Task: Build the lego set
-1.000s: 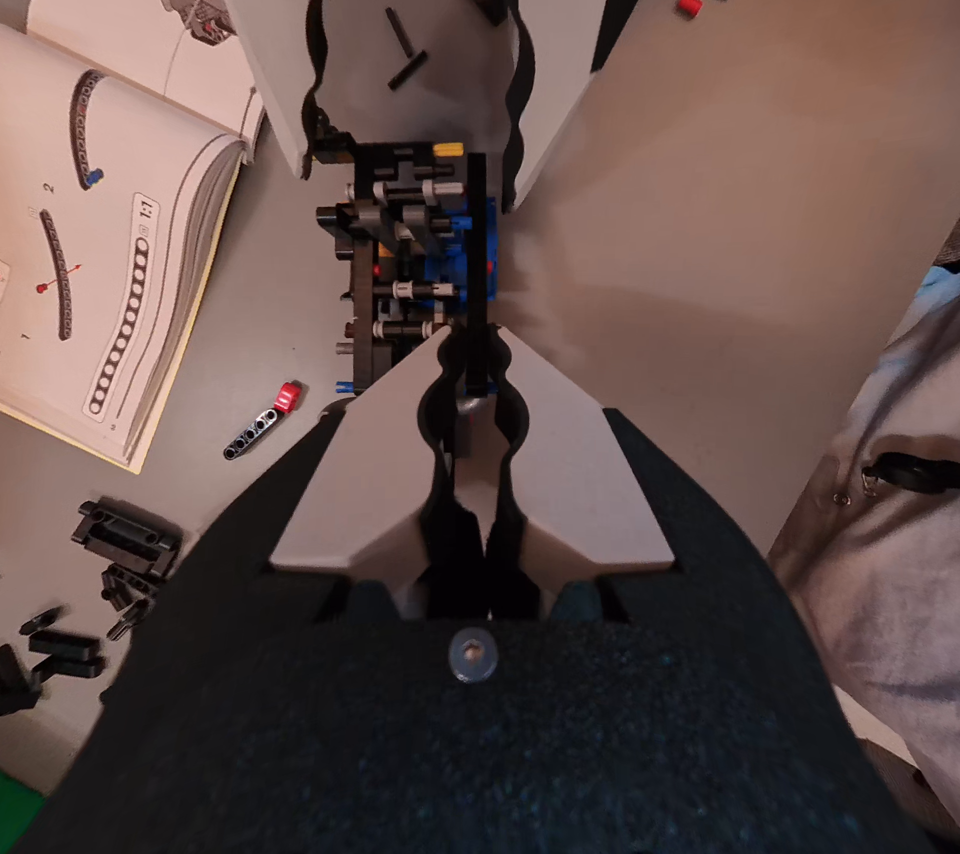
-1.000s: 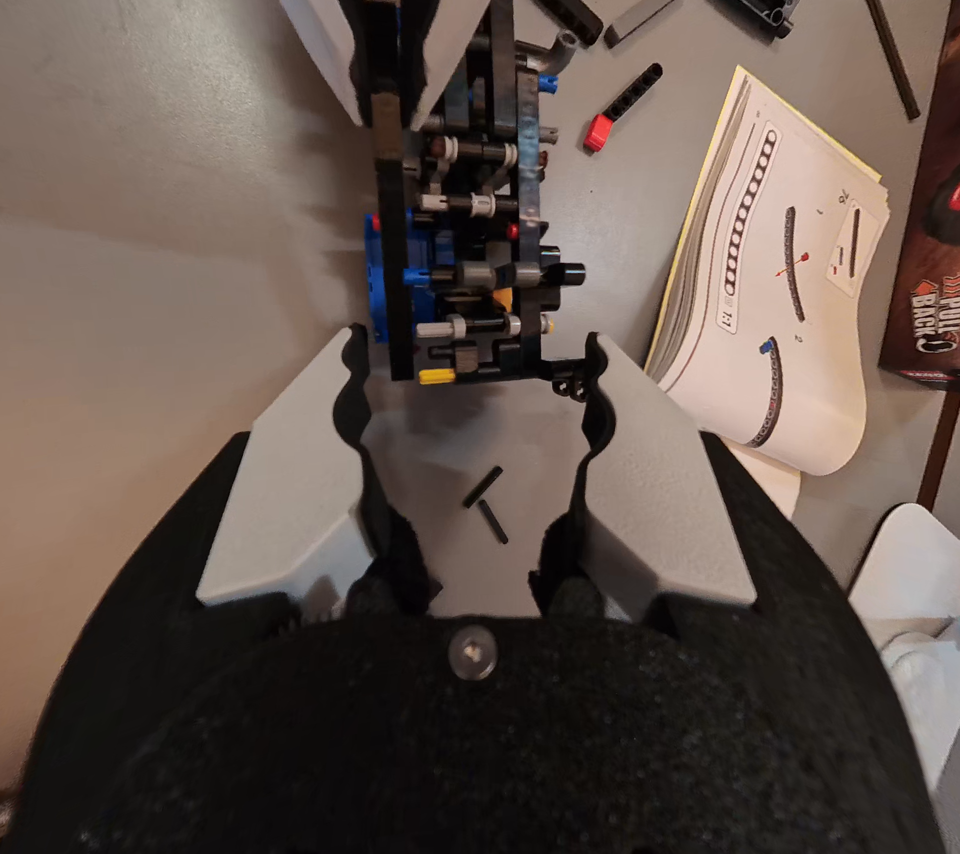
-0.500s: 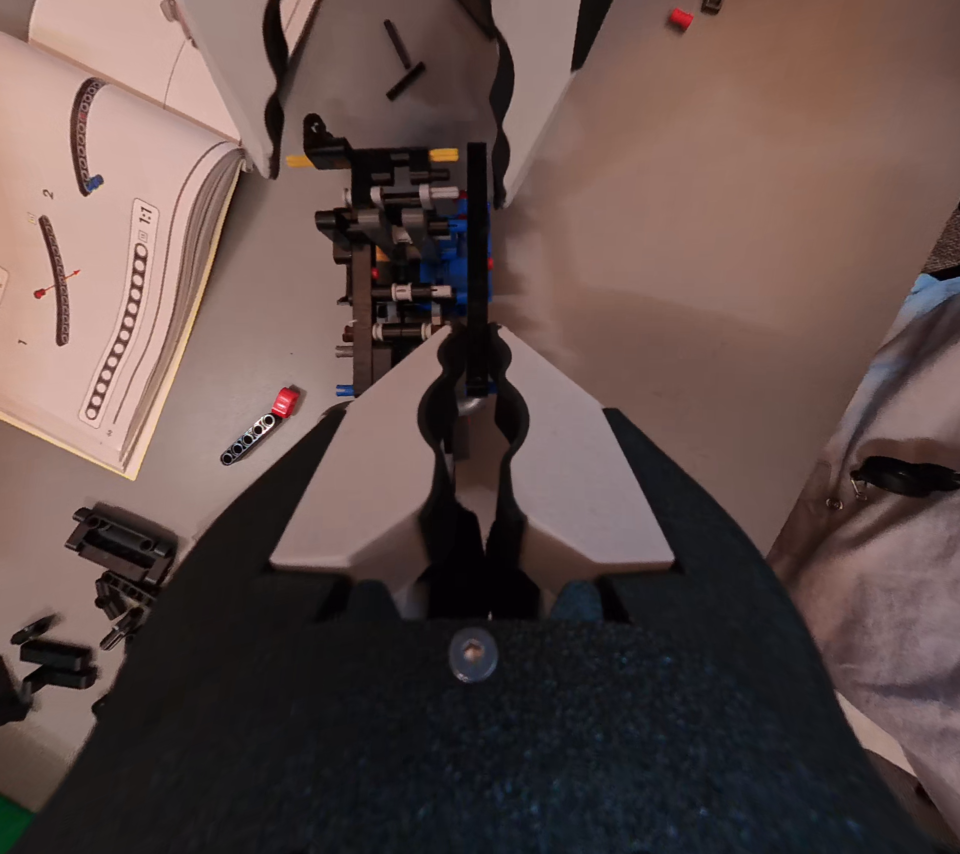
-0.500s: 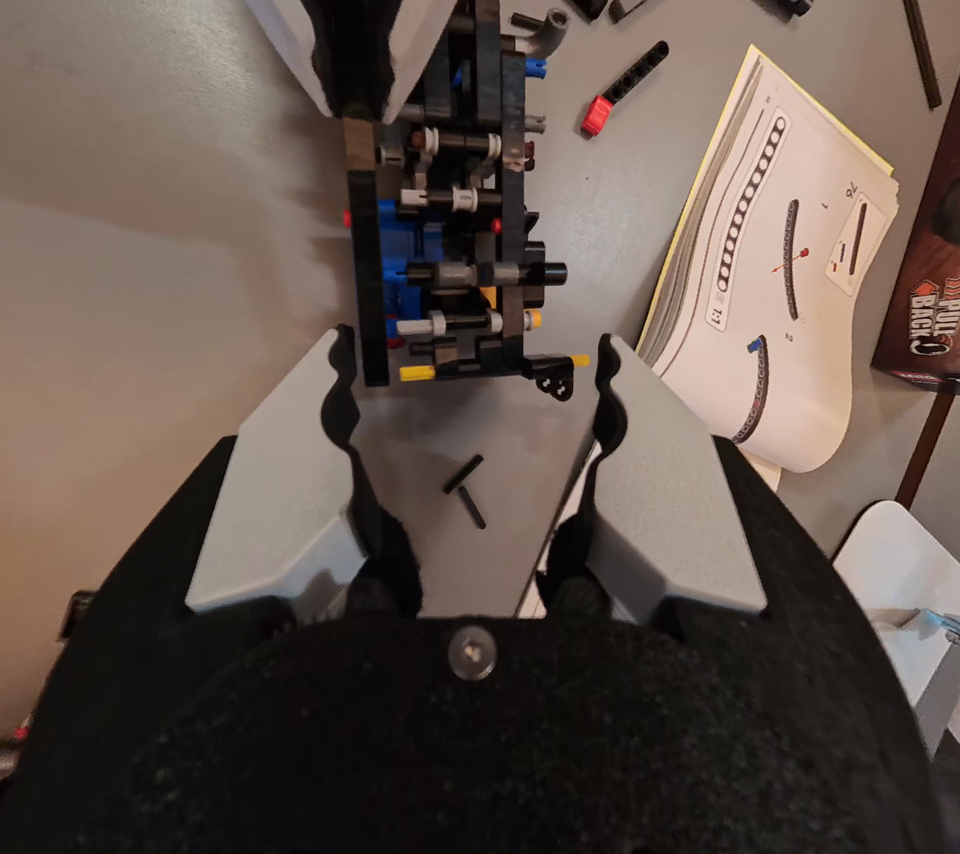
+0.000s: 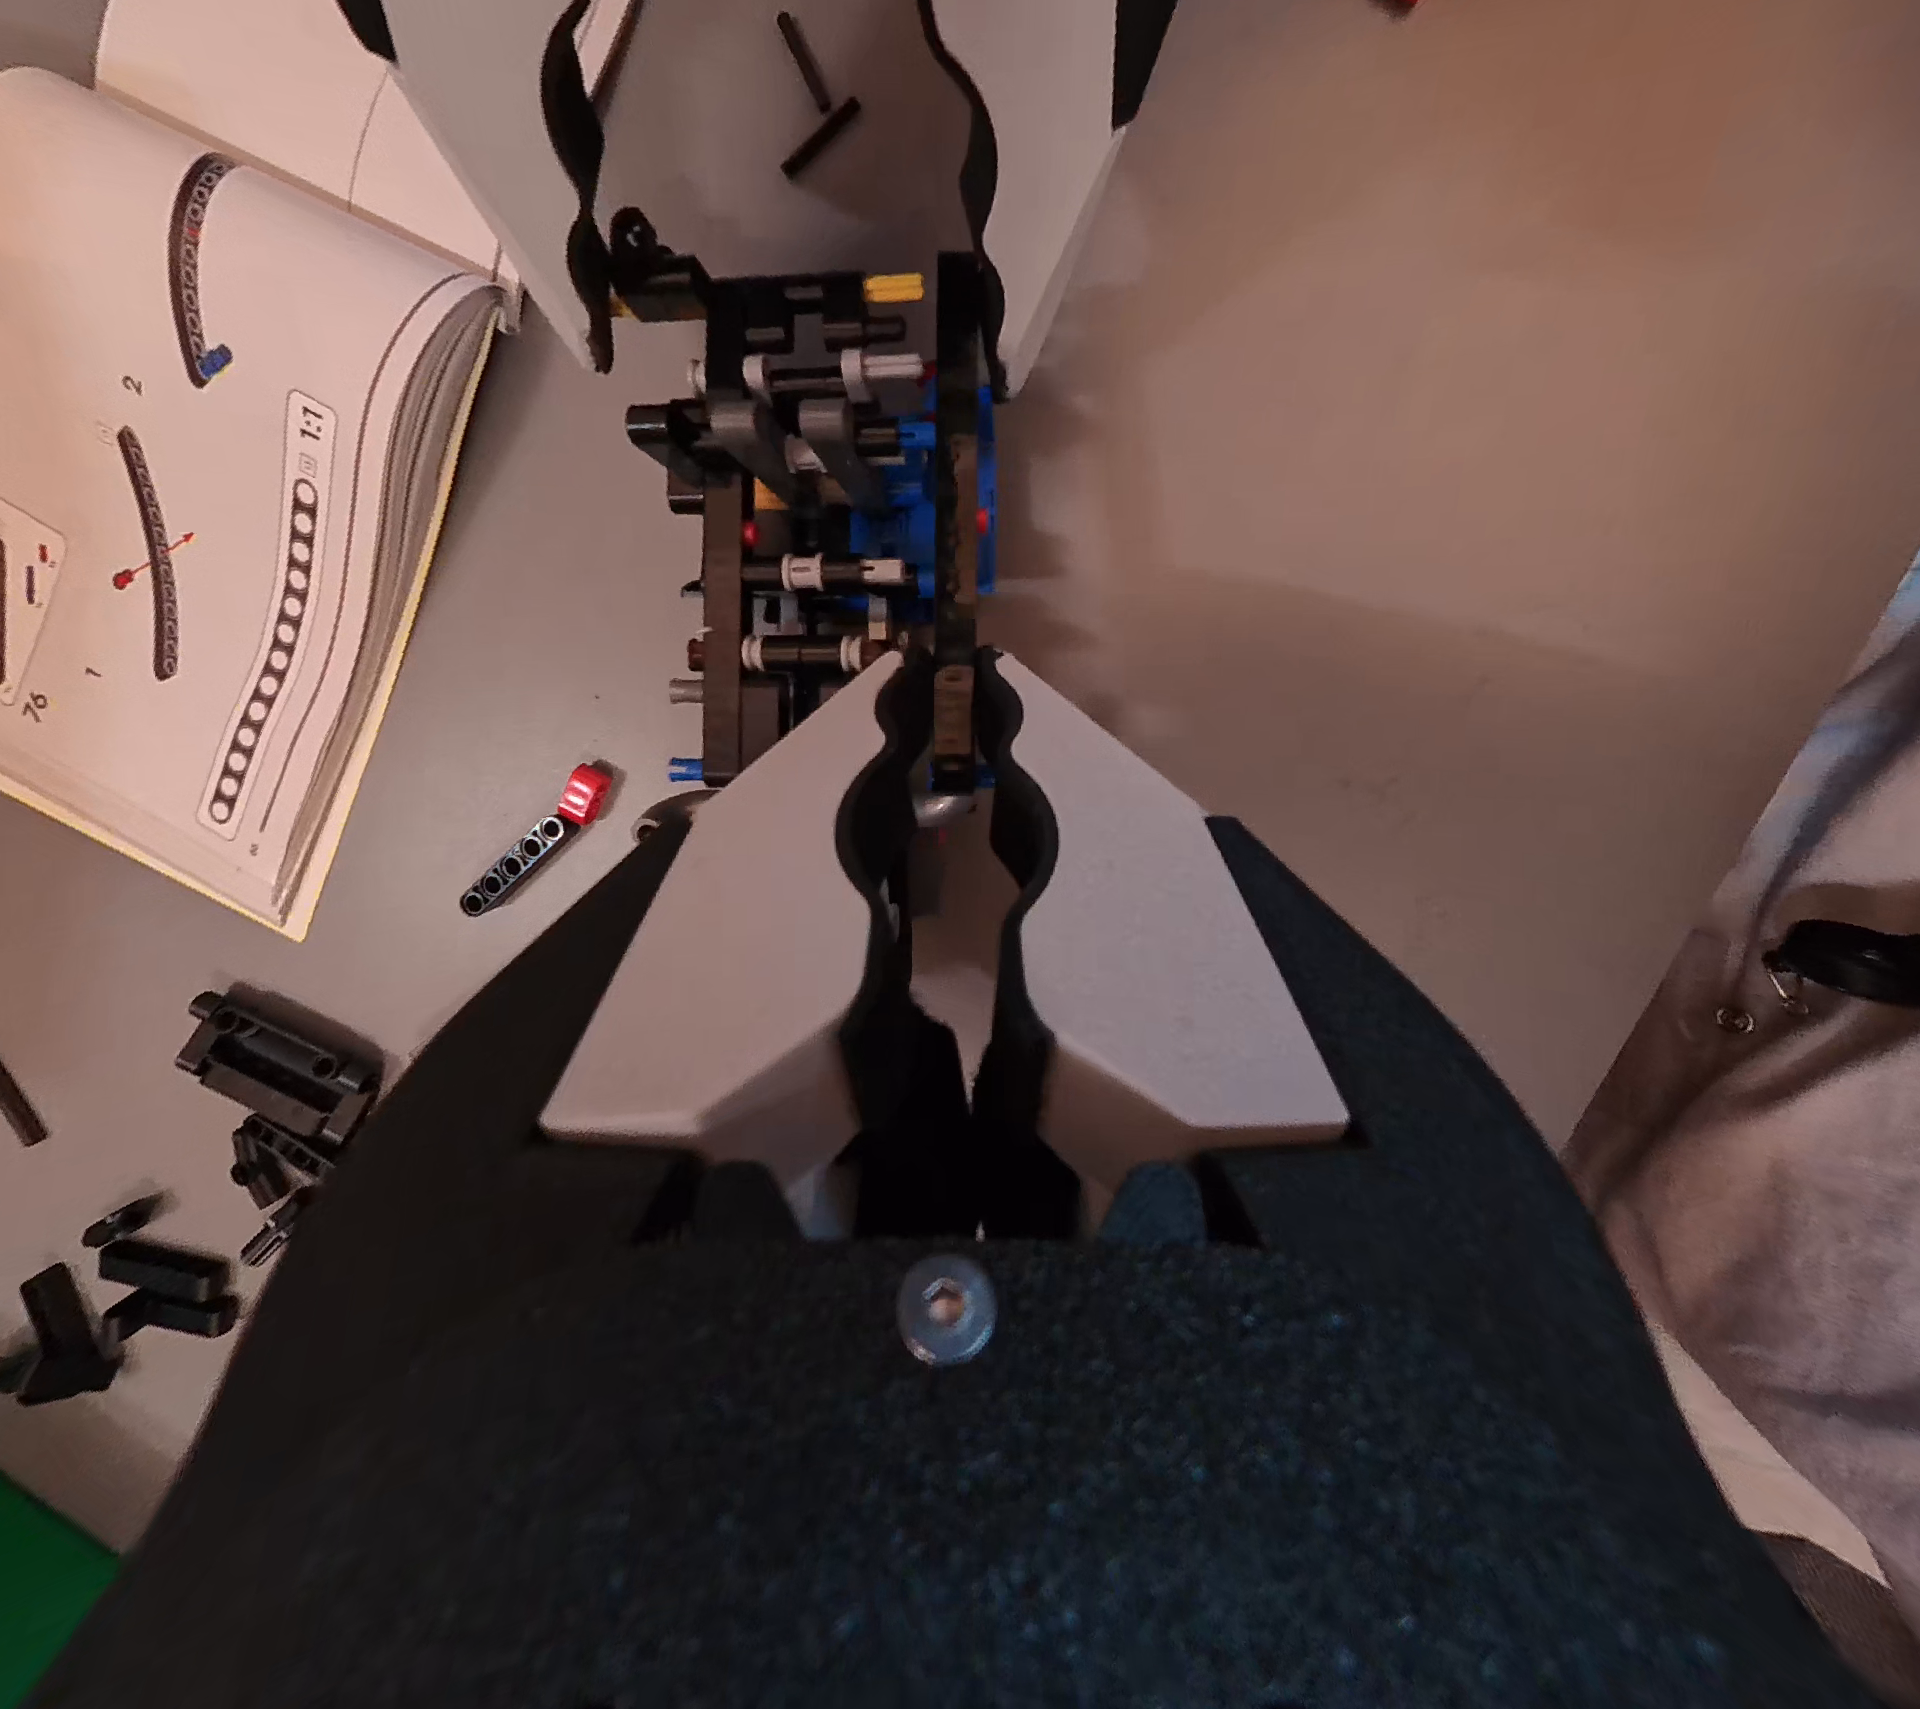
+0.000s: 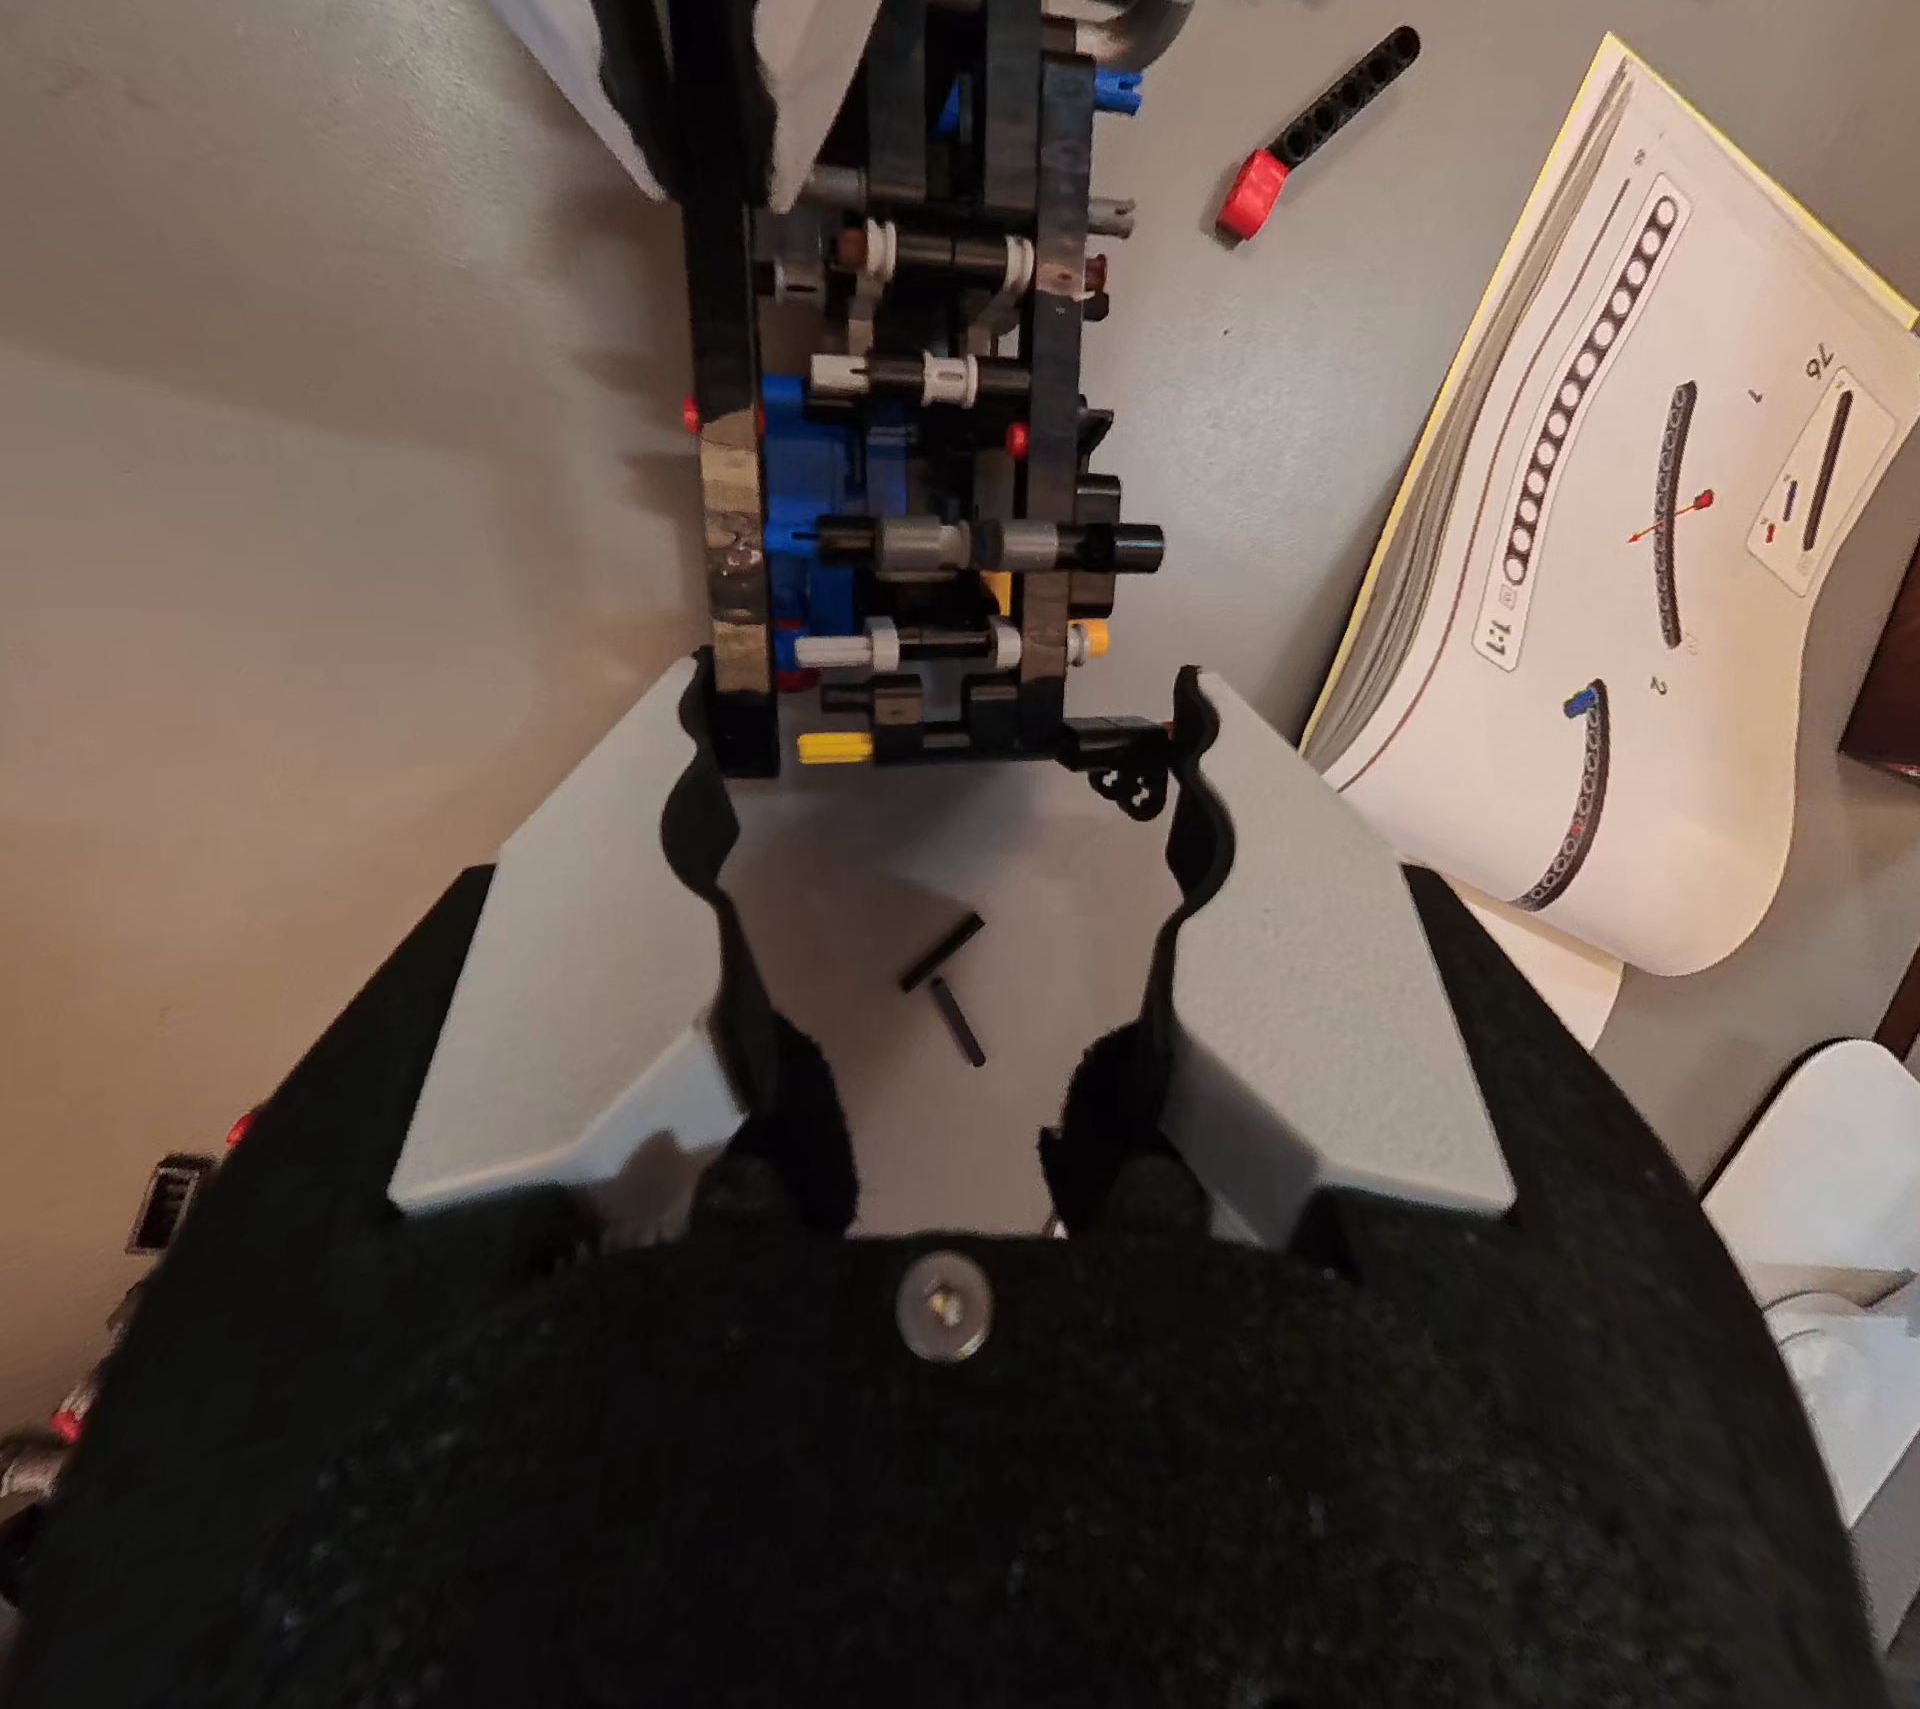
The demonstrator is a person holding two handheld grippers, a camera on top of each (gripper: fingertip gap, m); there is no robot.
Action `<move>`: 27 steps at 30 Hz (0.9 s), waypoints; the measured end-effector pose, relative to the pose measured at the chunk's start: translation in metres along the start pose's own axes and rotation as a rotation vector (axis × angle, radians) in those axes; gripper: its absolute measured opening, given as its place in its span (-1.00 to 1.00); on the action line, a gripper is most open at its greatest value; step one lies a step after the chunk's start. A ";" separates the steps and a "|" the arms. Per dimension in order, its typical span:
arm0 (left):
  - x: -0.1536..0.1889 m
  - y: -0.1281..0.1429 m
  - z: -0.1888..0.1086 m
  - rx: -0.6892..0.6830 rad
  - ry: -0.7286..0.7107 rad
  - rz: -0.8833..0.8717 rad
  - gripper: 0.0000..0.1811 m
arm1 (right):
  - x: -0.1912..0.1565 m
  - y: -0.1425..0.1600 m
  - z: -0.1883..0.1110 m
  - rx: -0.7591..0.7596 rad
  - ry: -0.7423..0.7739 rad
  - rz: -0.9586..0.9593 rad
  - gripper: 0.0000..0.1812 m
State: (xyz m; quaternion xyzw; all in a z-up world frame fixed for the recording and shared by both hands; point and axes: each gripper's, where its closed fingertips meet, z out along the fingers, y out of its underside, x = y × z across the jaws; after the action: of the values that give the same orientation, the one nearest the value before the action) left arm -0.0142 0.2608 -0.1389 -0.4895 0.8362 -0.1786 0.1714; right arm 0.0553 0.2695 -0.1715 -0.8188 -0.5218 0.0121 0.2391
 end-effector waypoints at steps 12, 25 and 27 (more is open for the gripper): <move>0.003 0.006 0.003 -0.011 0.008 0.000 -0.94 | -0.002 0.000 0.002 -0.005 -0.001 0.000 -0.05; 0.000 0.005 0.005 -0.007 -0.032 0.016 -0.94 | -0.002 -0.001 0.003 -0.001 -0.001 0.008 -0.07; 0.001 0.004 0.004 0.000 -0.038 0.016 -0.94 | -0.002 -0.001 0.002 0.002 -0.002 0.012 -0.07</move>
State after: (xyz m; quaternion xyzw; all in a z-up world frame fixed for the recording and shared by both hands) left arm -0.0161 0.2616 -0.1446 -0.4860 0.8366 -0.1681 0.1888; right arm 0.0528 0.2690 -0.1735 -0.8215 -0.5173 0.0150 0.2393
